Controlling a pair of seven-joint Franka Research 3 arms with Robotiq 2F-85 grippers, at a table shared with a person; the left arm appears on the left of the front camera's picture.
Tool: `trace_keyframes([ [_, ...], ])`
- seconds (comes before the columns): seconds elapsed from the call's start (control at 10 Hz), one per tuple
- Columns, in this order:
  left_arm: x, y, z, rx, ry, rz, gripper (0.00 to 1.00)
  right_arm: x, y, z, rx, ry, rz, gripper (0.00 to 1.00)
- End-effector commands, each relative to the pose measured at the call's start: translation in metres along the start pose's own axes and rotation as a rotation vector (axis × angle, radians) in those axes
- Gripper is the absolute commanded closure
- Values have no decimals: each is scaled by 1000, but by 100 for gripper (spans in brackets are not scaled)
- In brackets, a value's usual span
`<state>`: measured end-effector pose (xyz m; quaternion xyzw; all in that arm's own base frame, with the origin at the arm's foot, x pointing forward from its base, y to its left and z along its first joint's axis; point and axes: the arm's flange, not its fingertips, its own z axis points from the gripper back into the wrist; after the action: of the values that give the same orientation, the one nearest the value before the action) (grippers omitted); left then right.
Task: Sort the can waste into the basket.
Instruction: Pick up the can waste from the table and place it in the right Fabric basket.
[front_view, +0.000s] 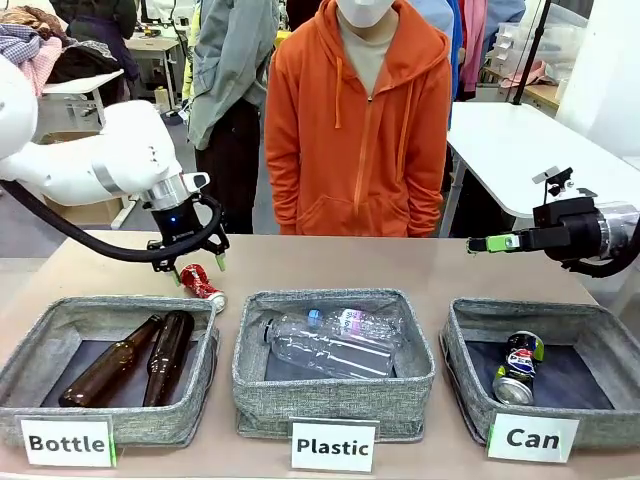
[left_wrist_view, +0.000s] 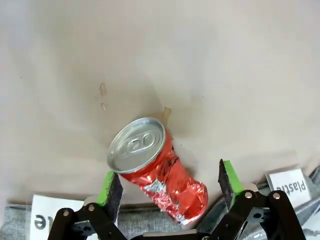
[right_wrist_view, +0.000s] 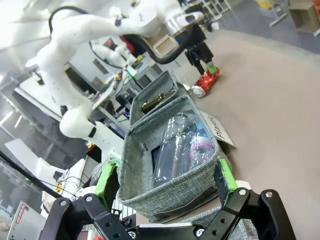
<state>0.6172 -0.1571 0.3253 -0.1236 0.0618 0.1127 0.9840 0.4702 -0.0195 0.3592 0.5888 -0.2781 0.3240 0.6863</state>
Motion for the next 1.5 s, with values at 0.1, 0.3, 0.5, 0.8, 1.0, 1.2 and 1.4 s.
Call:
trace_keyframes([
  [0.1, -1, -2, -10, 60, -13, 58, 0, 1, 2, 0, -13, 11, 10, 0],
  [0.3, 2, -4, -16, 88, 14, 83, 0, 1, 2, 0, -13, 11, 10, 0],
  [0.5, 4, -4, -19, 104, 12, 89, 60, 1, 2, 0, -13, 11, 10, 0],
  [0.8, 5, -4, -18, 106, 3, 91, 100, 1, 2, 0, -13, 11, 10, 0],
  [1.0, 5, -2, -14, 90, -6, 99, 97, 1, 2, 0, -13, 11, 10, 0],
  [1.2, 1, 2, 4, 45, -45, 113, 100, 1, 2, 0, -13, 11, 10, 0],
  [1.4, -18, 15, 68, -137, -155, 116, 100, 1, 2, 0, -13, 11, 10, 0],
])
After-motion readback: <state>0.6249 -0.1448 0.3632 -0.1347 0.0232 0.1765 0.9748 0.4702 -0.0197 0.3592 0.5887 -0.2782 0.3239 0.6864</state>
